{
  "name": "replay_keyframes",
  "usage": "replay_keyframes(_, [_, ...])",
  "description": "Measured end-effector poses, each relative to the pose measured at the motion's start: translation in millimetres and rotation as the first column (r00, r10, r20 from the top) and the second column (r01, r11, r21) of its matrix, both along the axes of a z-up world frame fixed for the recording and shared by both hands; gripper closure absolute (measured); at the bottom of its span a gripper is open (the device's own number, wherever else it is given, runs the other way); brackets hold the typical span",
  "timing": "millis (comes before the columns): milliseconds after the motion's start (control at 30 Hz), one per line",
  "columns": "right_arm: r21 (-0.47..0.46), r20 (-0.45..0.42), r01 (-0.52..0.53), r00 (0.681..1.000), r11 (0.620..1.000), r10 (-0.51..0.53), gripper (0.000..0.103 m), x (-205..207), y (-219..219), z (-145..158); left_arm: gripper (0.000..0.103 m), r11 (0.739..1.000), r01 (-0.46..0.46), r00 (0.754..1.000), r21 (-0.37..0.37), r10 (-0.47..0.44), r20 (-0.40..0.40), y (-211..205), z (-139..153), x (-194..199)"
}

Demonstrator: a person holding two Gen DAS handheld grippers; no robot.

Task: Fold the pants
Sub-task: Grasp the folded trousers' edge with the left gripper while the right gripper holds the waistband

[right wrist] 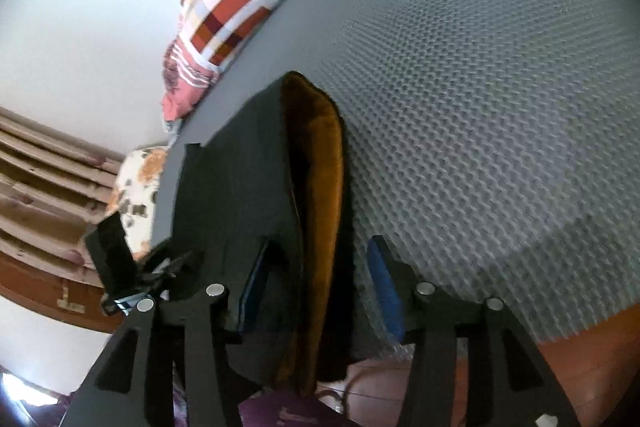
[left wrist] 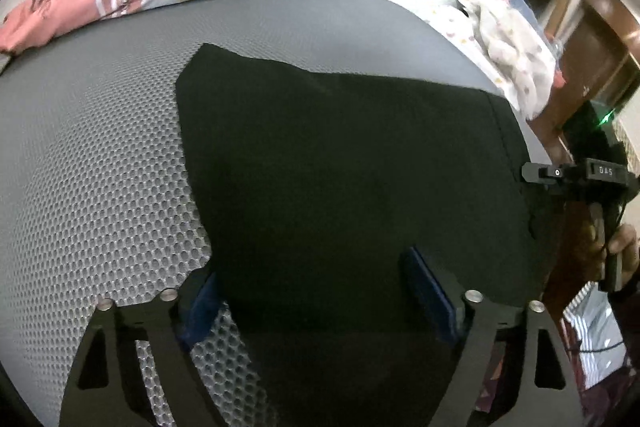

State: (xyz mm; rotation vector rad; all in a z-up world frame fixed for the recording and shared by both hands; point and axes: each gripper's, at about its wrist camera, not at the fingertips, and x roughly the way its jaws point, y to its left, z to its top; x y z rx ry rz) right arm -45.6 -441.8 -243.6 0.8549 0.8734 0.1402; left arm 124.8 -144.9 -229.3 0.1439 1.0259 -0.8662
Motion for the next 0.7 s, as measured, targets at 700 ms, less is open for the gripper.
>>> replay_keyframes(700, [0.240,0.155,-0.183,0.977,0.953,0.149,0.078,86,103,-21,0.052,0.972,-0.234,0.972,-0.034,0.234,0.011,119,5,43])
